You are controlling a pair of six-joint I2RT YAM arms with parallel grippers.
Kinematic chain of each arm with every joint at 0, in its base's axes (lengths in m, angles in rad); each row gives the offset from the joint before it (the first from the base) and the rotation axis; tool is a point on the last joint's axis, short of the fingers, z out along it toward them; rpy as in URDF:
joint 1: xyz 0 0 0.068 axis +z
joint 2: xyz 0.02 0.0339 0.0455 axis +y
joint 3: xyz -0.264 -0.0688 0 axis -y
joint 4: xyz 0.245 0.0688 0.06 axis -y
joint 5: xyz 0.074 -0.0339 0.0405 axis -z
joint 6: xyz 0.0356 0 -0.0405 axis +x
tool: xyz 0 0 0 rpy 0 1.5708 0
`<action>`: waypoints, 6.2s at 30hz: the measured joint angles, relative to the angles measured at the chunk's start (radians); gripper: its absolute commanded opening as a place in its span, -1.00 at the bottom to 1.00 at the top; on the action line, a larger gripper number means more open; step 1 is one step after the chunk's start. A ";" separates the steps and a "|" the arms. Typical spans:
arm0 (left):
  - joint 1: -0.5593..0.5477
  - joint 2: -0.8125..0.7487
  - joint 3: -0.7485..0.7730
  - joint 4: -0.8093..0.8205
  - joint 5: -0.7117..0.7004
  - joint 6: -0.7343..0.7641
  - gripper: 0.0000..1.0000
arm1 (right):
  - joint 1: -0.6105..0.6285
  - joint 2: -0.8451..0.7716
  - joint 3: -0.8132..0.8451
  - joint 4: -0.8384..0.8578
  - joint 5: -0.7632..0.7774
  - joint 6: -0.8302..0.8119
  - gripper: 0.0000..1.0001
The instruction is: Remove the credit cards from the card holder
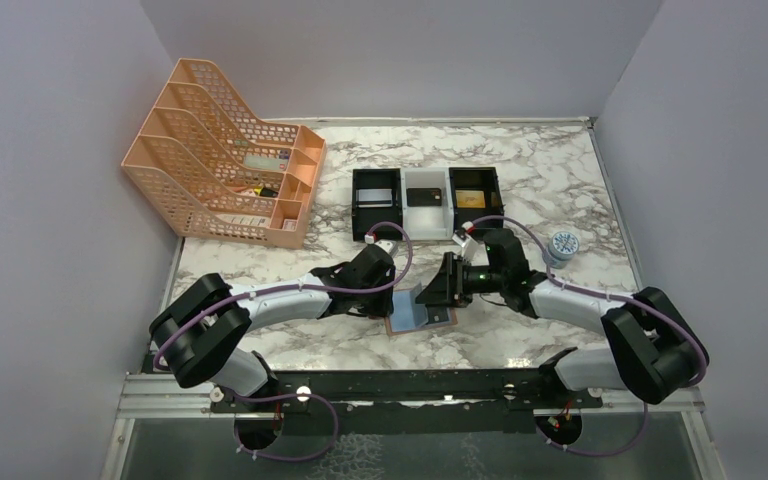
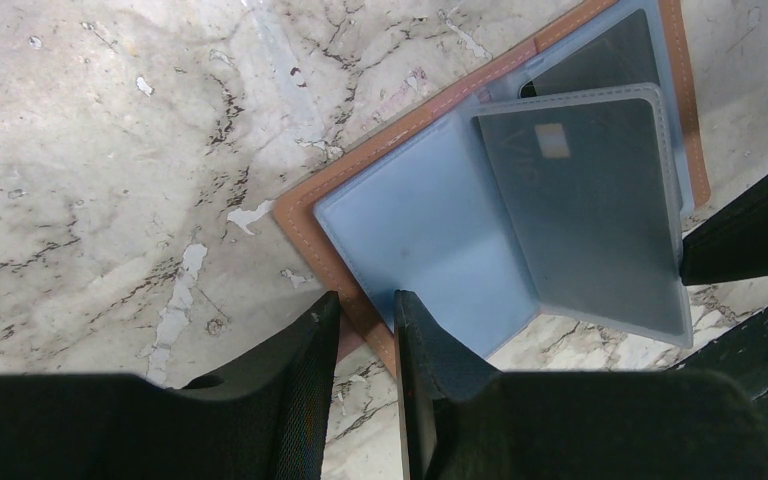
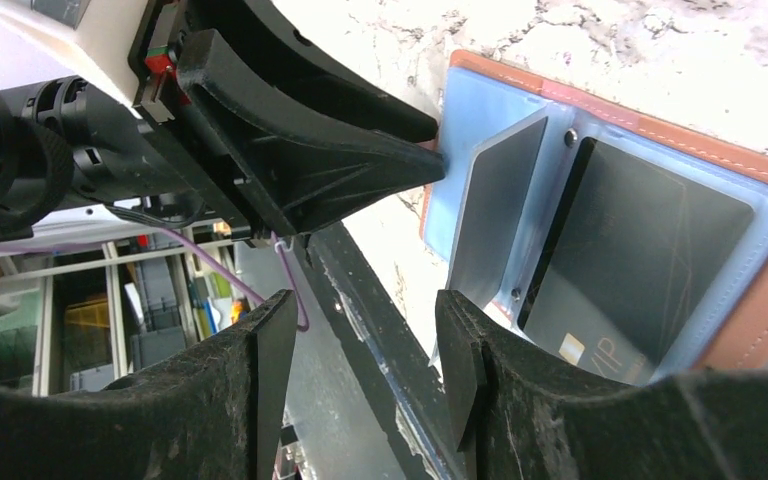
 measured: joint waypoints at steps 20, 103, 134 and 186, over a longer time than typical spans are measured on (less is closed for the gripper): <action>0.000 -0.008 0.000 0.000 -0.010 -0.017 -0.42 | 0.002 0.099 -0.010 0.161 -0.124 0.047 0.09; -0.006 -0.031 -0.036 0.043 -0.024 -0.028 -0.42 | 0.032 0.332 0.077 0.127 -0.024 -0.009 -0.93; -0.010 -0.047 0.011 -0.023 -0.022 -0.022 -0.07 | 0.032 0.198 0.089 0.031 0.058 -0.069 -0.48; -0.012 -0.001 0.013 -0.034 -0.043 -0.040 -0.53 | 0.064 0.359 0.094 0.103 0.018 -0.049 -0.97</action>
